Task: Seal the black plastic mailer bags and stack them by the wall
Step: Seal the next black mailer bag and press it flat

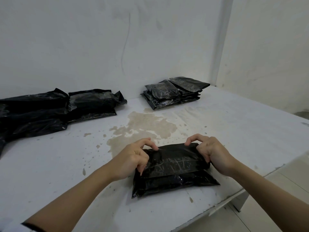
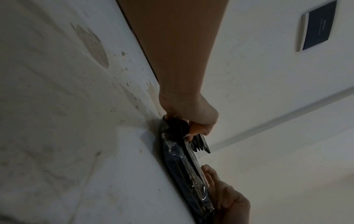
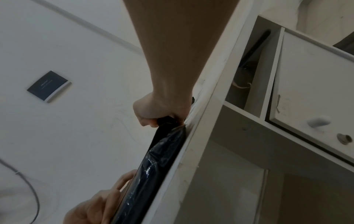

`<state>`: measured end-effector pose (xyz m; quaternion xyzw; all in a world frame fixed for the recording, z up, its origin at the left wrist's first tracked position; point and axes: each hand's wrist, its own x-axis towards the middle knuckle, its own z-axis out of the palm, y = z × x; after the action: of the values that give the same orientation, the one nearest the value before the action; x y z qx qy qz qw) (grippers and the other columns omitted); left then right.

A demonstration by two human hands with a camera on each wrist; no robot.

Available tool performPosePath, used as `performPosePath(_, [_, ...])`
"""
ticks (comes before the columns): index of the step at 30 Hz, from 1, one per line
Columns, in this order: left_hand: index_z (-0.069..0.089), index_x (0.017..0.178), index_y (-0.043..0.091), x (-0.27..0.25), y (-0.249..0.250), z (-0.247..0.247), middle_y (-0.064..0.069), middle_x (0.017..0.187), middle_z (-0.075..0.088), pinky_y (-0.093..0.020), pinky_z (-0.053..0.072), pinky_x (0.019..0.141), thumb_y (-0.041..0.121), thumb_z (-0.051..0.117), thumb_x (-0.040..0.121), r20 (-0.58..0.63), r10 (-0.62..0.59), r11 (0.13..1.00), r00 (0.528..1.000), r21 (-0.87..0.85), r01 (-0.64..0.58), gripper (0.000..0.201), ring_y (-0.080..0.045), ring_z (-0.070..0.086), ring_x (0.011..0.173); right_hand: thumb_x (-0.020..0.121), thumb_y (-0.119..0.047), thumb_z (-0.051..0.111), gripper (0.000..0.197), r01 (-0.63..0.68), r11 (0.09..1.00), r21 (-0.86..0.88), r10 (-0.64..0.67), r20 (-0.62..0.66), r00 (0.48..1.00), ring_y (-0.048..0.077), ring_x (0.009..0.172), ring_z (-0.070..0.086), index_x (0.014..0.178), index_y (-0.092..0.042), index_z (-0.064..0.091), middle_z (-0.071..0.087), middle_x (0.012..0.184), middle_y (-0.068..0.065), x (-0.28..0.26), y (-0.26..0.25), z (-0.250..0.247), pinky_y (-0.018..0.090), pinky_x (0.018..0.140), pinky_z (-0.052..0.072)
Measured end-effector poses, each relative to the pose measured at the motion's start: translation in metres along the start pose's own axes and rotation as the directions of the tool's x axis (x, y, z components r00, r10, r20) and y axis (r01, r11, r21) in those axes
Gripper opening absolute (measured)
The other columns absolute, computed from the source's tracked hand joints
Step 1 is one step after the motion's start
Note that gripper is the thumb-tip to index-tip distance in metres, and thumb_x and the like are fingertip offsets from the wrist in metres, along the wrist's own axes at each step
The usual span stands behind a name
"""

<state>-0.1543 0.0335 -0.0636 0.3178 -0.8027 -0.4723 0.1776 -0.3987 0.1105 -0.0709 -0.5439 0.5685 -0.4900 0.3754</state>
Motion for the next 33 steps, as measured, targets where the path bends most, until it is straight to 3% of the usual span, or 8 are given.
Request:
performPosePath(5, [0.050,0.030,0.023,-0.002,0.001,0.002,0.012,0.116,0.058,-0.021,0.023,0.111,0.012,0.047,0.053,0.016,0.000,0.998,1.000,0.060,-0.001,0.026,0.019,0.027,0.127,0.045,-0.006,0.039,0.032,0.002,0.986,-0.169,0.010,0.073,0.997,0.019,0.097,0.047,0.030,-0.032,0.053,0.055,0.095,0.041,-0.006,-0.001,0.005,0.015,0.082,0.033])
performPosePath(11, [0.053,0.034,0.023,-0.008,-0.009,0.003,0.028,0.118,0.054,-0.017,0.021,0.107,0.024,0.066,0.077,0.046,0.040,0.981,0.998,0.188,-0.048,0.045,0.019,0.017,0.133,0.066,-0.020,0.061,0.035,0.129,0.914,-0.383,-0.085,0.132,0.988,-0.001,0.122,0.031,0.033,-0.029,0.053,0.059,0.106,-0.015,-0.010,0.015,-0.003,0.001,0.086,0.025])
performPosePath(16, [0.044,0.045,0.021,-0.014,-0.017,0.013,0.027,0.118,0.052,-0.022,0.032,0.104,0.035,0.077,0.077,-0.121,0.128,0.927,0.984,0.367,-0.075,0.048,0.019,0.029,0.127,0.077,-0.039,0.074,0.041,0.187,0.743,-0.643,-0.236,0.010,0.972,0.000,0.122,0.034,0.044,-0.022,0.055,0.059,0.110,-0.020,-0.018,0.012,-0.006,-0.001,0.089,0.019])
performPosePath(19, [0.050,0.085,0.029,-0.021,0.004,0.013,0.022,0.127,0.038,-0.035,0.035,0.103,0.052,0.069,0.078,-0.180,0.098,0.816,0.979,0.577,0.025,0.031,-0.004,0.046,0.117,0.081,-0.045,0.068,0.027,0.089,0.554,-0.828,-0.172,-0.009,0.985,0.008,0.130,0.028,0.097,-0.024,0.064,0.046,0.132,-0.008,-0.026,-0.004,-0.002,0.014,0.103,0.020])
performPosePath(22, [0.010,0.147,0.022,-0.015,0.019,0.022,0.009,0.155,-0.002,-0.057,-0.004,0.115,0.049,0.051,0.089,-0.138,-0.088,0.605,0.987,0.779,0.163,0.076,-0.015,0.010,0.144,0.093,-0.027,0.054,0.067,0.099,0.373,-0.923,-0.008,0.103,0.995,0.016,0.147,0.000,0.149,-0.013,0.019,0.013,0.157,0.000,-0.027,-0.017,0.011,0.036,0.119,0.005])
performPosePath(25, [-0.025,0.147,0.014,-0.005,0.028,0.038,0.000,0.152,-0.035,-0.053,-0.018,0.113,0.042,0.035,0.095,-0.110,-0.211,0.561,0.971,0.800,0.212,0.085,-0.017,-0.034,0.139,0.090,-0.002,0.045,0.073,0.055,0.454,-0.889,0.230,0.176,0.957,0.024,0.147,0.001,0.150,-0.004,0.003,0.002,0.159,0.010,-0.020,-0.032,0.028,0.035,0.118,0.013])
performPosePath(29, [-0.024,0.146,0.008,-0.001,0.017,0.044,-0.007,0.152,-0.035,-0.041,-0.015,0.117,0.040,0.021,0.099,-0.114,-0.320,0.640,0.941,0.706,0.303,0.072,-0.017,-0.035,0.138,0.087,0.000,0.039,0.011,-0.125,0.637,-0.760,0.235,0.038,0.971,0.029,0.096,0.049,0.096,-0.001,0.046,0.050,0.104,0.016,-0.013,-0.025,0.038,0.032,0.068,0.035])
performPosePath(33, [-0.024,0.146,0.011,-0.003,0.011,0.046,-0.003,0.153,-0.033,-0.040,-0.015,0.116,0.038,0.020,0.100,-0.117,-0.319,0.692,0.940,0.649,0.316,0.070,-0.014,-0.031,0.140,0.083,-0.003,0.031,0.026,-0.184,0.836,-0.517,0.142,-0.120,0.983,0.038,0.092,0.050,0.092,0.012,0.050,0.055,0.095,0.020,-0.021,-0.014,0.040,0.036,0.068,0.033])
